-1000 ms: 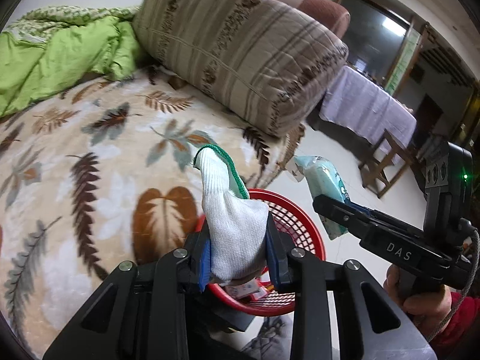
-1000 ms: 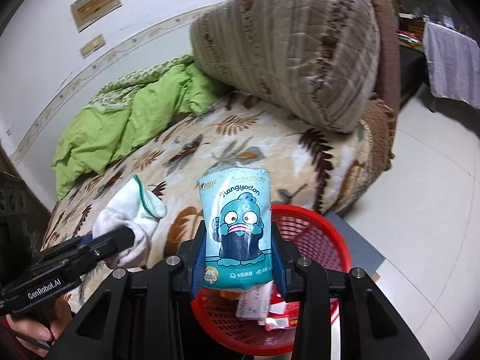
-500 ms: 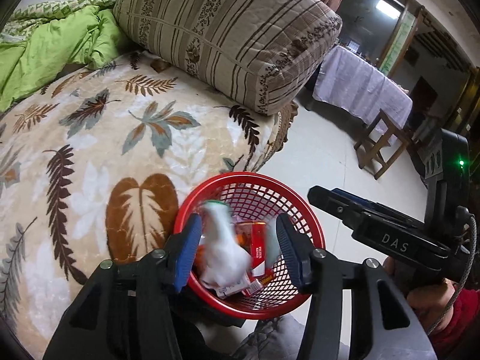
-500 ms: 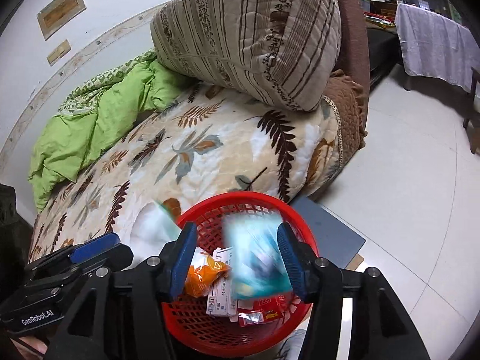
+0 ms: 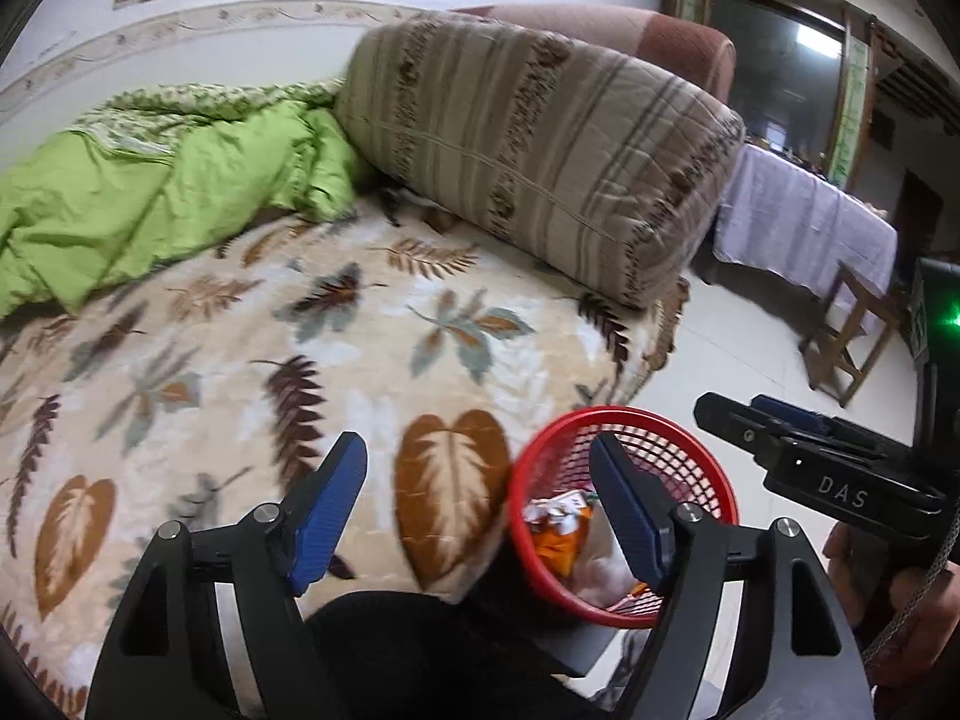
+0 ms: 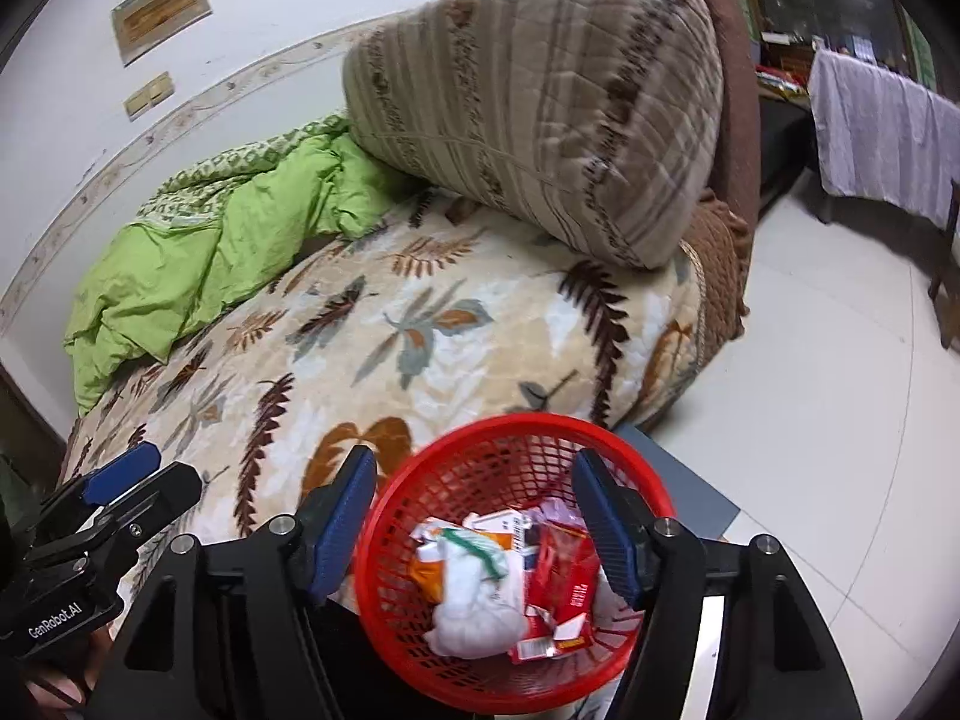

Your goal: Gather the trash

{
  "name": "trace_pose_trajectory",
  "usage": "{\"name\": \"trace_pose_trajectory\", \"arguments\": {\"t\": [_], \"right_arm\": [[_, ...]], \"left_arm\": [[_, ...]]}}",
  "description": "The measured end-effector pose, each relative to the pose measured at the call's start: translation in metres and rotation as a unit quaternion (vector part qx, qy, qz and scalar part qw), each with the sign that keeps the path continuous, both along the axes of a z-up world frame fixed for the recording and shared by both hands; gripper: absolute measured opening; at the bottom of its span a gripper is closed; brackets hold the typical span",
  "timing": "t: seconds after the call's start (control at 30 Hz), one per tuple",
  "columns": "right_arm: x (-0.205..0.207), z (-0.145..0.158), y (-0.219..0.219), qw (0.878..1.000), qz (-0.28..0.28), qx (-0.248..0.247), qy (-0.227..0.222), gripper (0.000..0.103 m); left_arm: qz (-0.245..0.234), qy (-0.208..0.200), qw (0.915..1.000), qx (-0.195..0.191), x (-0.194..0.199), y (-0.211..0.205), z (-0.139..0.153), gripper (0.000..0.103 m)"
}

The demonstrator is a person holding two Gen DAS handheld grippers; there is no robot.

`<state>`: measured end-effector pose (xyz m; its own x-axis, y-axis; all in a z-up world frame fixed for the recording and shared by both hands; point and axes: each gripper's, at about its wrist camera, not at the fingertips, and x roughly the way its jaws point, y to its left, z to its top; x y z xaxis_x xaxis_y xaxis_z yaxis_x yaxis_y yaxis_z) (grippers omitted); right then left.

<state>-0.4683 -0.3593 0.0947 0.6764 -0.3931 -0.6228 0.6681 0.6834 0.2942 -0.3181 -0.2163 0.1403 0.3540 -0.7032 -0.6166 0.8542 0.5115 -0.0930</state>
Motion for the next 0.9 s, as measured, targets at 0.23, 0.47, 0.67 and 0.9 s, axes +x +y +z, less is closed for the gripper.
{"name": "trace_pose_trajectory", "arguments": {"t": [0.23,0.47,0.67,0.9], "right_arm": [[0.017,0.015,0.036,0.999,-0.003,-0.037,0.012,0.084],[0.018,0.014,0.071,0.998,-0.041,-0.038,-0.004,0.093],[0.019,0.016,0.1,0.998,-0.029,-0.061,0.009,0.093],[0.02,0.019,0.112,0.996,-0.026,-0.088,0.019,0.094]], "left_arm": [[0.031,-0.014,0.9993,-0.014,0.008,0.035,0.01,0.082],[0.078,-0.042,0.9958,-0.021,0.011,0.076,0.015,0.101],[0.153,-0.106,0.9823,0.02,0.008,0.1,0.008,0.103],[0.169,-0.119,0.9773,0.045,0.004,0.104,0.003,0.103]]}}
